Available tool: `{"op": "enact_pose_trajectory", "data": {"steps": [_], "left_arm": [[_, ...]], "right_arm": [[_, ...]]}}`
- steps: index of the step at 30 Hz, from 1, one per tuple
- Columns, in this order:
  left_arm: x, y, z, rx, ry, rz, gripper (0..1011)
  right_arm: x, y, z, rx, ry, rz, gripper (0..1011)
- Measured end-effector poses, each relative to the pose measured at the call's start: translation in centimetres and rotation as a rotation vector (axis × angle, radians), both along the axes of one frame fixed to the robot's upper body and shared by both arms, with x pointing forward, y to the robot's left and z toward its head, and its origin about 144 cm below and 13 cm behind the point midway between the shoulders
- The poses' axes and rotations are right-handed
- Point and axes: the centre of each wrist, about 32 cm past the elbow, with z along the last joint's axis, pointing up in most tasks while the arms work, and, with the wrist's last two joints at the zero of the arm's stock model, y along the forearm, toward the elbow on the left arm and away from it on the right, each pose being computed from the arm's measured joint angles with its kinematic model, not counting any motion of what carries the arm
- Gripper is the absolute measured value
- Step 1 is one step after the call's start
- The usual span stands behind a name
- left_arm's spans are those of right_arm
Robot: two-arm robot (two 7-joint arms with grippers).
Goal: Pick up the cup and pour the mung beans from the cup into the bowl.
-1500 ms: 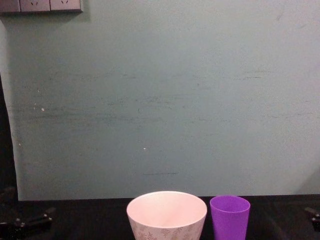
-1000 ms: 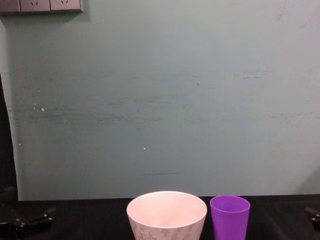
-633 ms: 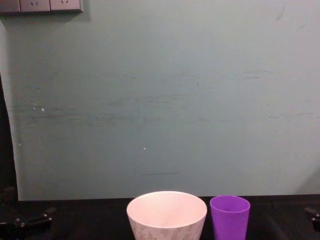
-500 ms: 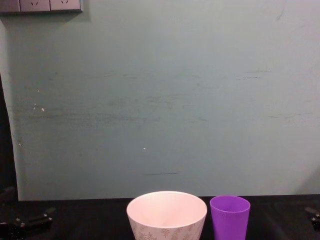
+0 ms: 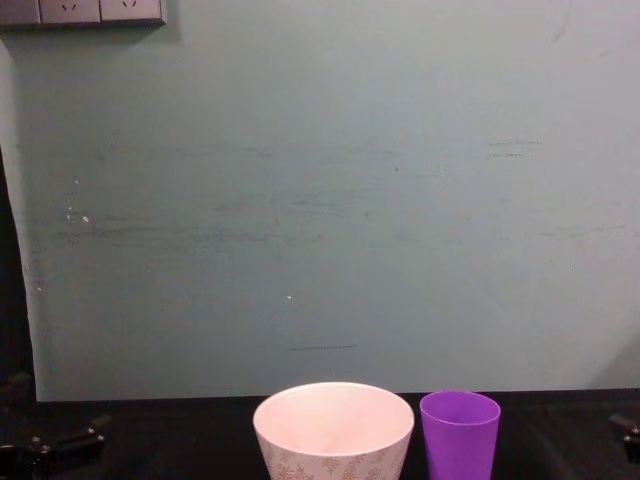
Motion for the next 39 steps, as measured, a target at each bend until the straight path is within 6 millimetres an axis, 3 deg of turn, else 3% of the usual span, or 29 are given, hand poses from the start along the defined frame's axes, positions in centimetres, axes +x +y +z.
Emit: {"op": "enact_pose_trajectory", "data": {"steps": [11,27,39], "left_arm": [[0.0,0.0,0.0,0.000,0.000,0.000,1011],[0.0,0.0,0.0,0.000,0.000,0.000,1012],[0.0,0.0,0.0,0.000,0.000,0.000,1011]], "right_arm": [[0.0,0.0,0.0,0.000,0.000,0.000,1004],[1.7,3.2,-1.2,0.046,0.060,0.181,1004],[3.6,4.1,-1.9,0.120,0.099,0.291,1004]]}}
